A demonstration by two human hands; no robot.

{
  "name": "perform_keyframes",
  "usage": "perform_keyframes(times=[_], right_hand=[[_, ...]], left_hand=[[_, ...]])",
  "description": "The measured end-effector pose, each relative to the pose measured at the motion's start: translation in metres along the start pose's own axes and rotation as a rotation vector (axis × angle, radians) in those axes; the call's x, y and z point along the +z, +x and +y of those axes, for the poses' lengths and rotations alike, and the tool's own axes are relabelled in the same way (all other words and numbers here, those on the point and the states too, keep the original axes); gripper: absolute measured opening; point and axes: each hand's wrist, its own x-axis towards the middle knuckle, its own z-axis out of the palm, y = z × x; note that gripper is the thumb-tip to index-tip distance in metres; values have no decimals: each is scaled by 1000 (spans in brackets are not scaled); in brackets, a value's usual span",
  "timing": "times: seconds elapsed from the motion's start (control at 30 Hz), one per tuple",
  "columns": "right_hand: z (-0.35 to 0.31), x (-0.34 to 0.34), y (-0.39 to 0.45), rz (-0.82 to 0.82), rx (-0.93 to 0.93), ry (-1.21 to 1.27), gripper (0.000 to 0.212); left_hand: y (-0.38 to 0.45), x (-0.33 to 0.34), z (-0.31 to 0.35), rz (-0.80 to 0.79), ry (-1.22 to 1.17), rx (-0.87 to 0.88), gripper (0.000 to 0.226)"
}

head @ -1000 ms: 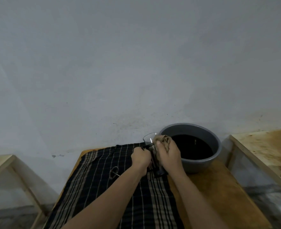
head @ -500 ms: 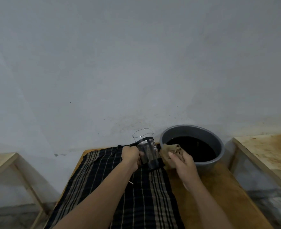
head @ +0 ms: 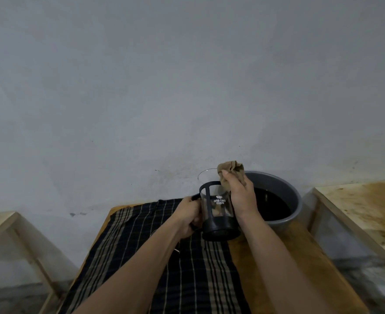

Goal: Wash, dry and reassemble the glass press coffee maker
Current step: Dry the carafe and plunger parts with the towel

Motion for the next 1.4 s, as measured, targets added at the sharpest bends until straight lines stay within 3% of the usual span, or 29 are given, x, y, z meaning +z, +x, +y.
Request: perform_keyframes(times=[0.07, 0.17, 0.23, 0.33, 0.43, 0.5, 0.6, 0.67, 0.73, 0.83, 0.97, 1.07, 1.13, 1.23, 1.3, 1.4], right_hand=[[6, 1, 6, 47, 128, 147, 6], [10, -5, 8, 91, 334, 483, 26], [9, -12, 7, 155, 350, 548, 29], [3, -10, -12, 32, 189, 232, 21], [3, -2, -34, -166, -3, -198, 23], [3, -1, -32, -108, -53, -233, 25], [-1, 2, -19, 72, 147, 26, 33], [3, 4, -16, 63, 370, 152, 50], [6, 1, -22, 11, 435, 121, 48], [4, -4, -39, -107, 344, 80, 26], [16, -16, -63, -288, 149, -106, 20], [20, -30, -59, -362, -113, -342, 35], [16, -31, -48, -263, -232, -359, 44], [8, -20, -32, -82, -179, -360, 26], [8, -18, -29, -114, -111, -509, 17], [13, -23, -37, -203, -101, -508, 10]], left_hand=[[0, -1, -1, 22, 2, -4, 30], [-6, -6, 0, -1, 10, -13, 32], [-9, -10, -2, -37, 41, -43, 31], [-7, -11, -8, -45, 33, -96, 20], [-8, -6, -10, -144, -30, -130, 31], [-10, -1, -13, -194, 42, -98, 31], [-13, 7, -17, -159, 107, -47, 30], [-14, 10, -12, -118, 127, -16, 30], [-15, 10, -7, -78, 79, -15, 32], [-12, 5, -4, -3, -47, -10, 32], [-4, -8, -9, 153, -218, -62, 29], [-2, -8, -11, 201, -282, -87, 25], [-1, 0, -13, 208, -244, -117, 29], [0, 13, -12, 249, -244, -140, 20], [1, 18, -7, 301, -281, -142, 19], [7, 9, -3, 396, -304, -105, 24]])
